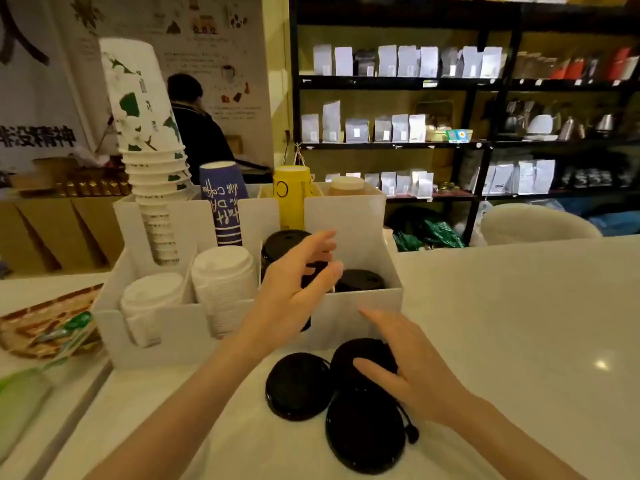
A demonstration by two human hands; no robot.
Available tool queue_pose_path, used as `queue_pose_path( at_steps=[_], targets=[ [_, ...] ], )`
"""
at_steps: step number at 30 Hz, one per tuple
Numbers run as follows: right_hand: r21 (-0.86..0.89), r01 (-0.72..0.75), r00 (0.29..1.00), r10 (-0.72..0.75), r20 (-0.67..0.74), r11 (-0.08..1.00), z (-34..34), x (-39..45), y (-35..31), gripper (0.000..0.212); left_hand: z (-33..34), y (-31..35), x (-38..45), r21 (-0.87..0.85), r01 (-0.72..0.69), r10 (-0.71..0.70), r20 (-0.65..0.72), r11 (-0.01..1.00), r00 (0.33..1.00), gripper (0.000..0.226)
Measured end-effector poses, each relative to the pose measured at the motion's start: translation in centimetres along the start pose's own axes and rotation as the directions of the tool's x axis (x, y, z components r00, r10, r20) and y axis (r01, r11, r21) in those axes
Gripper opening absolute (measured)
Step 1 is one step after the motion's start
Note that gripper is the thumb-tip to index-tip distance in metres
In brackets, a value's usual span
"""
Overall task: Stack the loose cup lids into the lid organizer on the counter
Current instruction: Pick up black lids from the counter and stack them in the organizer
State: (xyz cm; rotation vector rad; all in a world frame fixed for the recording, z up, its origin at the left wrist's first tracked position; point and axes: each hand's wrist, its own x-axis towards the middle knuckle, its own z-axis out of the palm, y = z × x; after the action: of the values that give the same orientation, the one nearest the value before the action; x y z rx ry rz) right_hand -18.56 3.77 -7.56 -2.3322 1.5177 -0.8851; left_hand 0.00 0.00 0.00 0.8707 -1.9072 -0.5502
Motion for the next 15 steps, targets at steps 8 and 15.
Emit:
queue_pose_path(
  at_steps=[8, 15],
  targets=[
    [-0.037, -0.101, 0.989, 0.104, 0.101, 0.994, 0.1, -1.1, 1.1, 0.081, 3.9, -3.7, -4.7, 0.145, 0.137, -0.172, 0.269, 0.98, 0.948, 0.052],
    [-0.019, -0.192, 0.974, 0.193, 0.118, 0.981, 0.6, -1.3, 1.5, 0.079, 4.5, -5.1, -6.0, 0.412, 0.097, -0.285, 0.424, 0.906, 0.859, 0.067]
  ],
)
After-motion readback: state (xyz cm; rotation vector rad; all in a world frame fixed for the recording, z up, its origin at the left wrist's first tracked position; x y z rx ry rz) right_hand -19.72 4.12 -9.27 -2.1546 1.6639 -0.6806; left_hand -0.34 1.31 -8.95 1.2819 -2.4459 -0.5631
